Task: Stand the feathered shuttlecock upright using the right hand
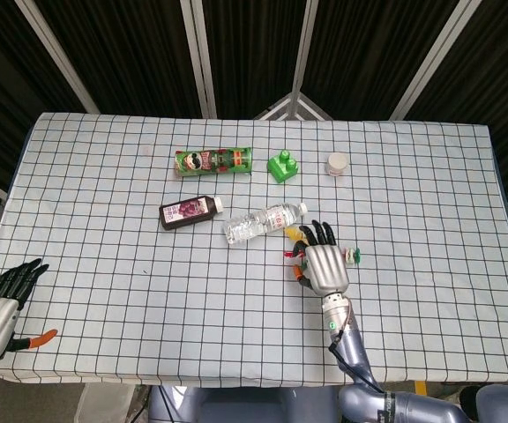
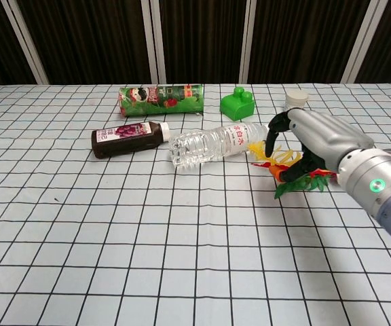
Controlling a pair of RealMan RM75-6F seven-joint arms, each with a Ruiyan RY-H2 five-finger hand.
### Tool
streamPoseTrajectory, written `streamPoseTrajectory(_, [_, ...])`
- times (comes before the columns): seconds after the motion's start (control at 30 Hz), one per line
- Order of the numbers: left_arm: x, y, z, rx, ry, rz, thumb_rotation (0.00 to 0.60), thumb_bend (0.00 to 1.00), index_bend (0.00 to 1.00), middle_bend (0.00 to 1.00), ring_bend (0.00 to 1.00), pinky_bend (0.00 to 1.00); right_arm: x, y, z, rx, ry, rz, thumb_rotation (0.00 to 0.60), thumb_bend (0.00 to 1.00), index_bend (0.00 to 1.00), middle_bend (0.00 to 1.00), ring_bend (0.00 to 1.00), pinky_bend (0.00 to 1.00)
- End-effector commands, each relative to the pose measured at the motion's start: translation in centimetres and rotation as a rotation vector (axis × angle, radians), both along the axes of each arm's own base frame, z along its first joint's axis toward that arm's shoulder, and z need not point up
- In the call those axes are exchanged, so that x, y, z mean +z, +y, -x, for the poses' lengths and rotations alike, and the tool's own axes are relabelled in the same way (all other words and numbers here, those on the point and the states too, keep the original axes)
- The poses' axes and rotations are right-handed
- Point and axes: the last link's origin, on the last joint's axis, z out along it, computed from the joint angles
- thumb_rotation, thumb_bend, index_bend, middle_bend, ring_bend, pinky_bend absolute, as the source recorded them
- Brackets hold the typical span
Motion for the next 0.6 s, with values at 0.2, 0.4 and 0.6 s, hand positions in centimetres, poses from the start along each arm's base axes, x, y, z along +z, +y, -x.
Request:
streamPoseTrajectory(0.2, [0.0, 0.2, 0.0, 0.008, -0.013, 0.009, 0.6, 0.0, 0.0, 0.0, 0.0, 0.0, -1.9, -0.9, -0.9, -0.011, -0.034, -0.003, 0.6, 0.42, 0.53, 0.2, 0.0, 0.0])
streamPoseTrajectory(0.4, [0.0, 0.2, 0.0, 0.008, -0.017, 0.014, 0.6, 0.0, 0.0, 0.0, 0.0, 0.0, -2.4, -1.3, -1.3, -0.009, -0.043, 0.007, 0.6, 0.42, 0.53, 0.2, 0.0, 0.0])
streamPoseTrajectory(0.6, [0.0, 0.2, -0.1, 0.01, -0.021, 0.019, 0.6, 0.0, 0.0, 0.0, 0.0, 0.0, -2.6, -1.7, -1.6, -0.005, -0.04, 0.015, 0.6, 0.42, 0.57, 0.22, 0.0, 0.0])
